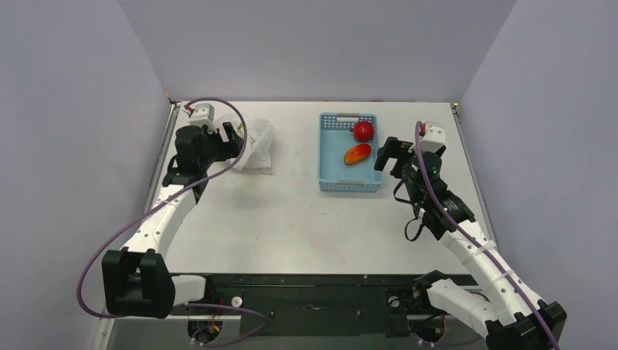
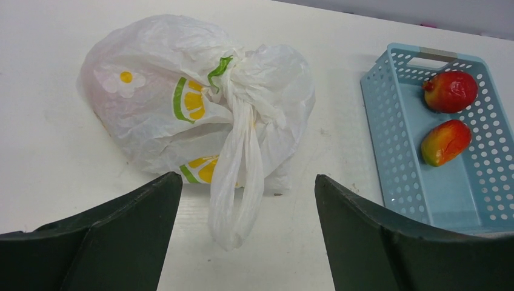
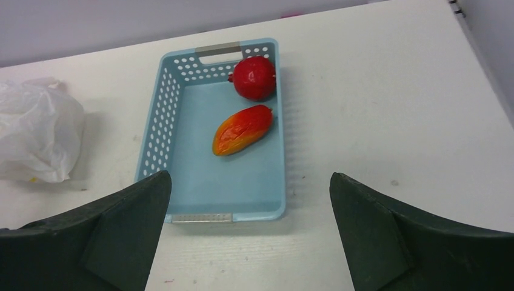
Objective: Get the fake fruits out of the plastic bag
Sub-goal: Move the plastic bag to the center of the board, then untie the plastic bag at the center of the board.
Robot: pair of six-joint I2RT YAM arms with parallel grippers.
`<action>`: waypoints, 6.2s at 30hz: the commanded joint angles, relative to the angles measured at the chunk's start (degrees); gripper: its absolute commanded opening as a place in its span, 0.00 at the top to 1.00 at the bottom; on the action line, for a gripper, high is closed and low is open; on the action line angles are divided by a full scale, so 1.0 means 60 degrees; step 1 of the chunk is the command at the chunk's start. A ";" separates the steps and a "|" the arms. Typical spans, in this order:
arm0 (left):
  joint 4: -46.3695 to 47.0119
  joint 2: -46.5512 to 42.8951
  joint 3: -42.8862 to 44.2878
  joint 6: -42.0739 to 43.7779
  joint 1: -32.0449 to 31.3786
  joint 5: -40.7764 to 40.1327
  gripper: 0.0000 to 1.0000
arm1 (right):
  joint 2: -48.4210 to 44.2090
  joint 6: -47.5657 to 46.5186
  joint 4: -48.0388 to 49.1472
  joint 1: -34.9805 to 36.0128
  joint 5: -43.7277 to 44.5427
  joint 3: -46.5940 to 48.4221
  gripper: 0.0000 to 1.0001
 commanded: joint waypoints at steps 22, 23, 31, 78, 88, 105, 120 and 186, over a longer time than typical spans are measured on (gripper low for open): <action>-0.2230 0.3661 0.2655 -0.0118 0.0494 0.2553 0.39 | 0.1122 0.0700 0.0408 0.0835 -0.2188 0.0290 0.00; -0.2336 0.3862 0.2750 -0.0071 0.0487 0.2552 0.46 | 0.1110 0.0705 0.0405 0.0830 -0.2189 0.0265 0.00; -0.3014 0.3891 0.2957 0.0045 0.0114 0.2458 1.00 | 0.1219 0.0637 0.0078 0.1064 -0.1766 0.0427 0.00; -0.6340 -0.3377 0.0460 -0.3059 -0.7505 -0.2354 0.43 | 0.1676 0.0850 0.0408 0.3929 -0.2510 -0.0582 0.01; -0.5962 0.0079 0.2553 0.0834 -0.3664 0.1420 0.34 | 0.0935 0.2811 0.1590 0.3945 -0.2791 -0.1634 0.03; -0.4197 0.1029 0.1189 0.1993 -0.4311 0.2243 0.28 | 0.1715 0.4169 0.2727 0.4526 -0.3264 -0.1860 0.08; -0.4639 0.1605 0.1396 0.2339 -0.5003 0.2402 0.83 | 0.1954 0.4446 0.2278 0.4670 -0.2931 -0.2132 0.25; -0.4074 0.0527 0.1061 0.2228 -0.4133 0.1457 1.00 | 0.4378 0.3903 0.1755 0.5552 0.0234 0.0303 0.81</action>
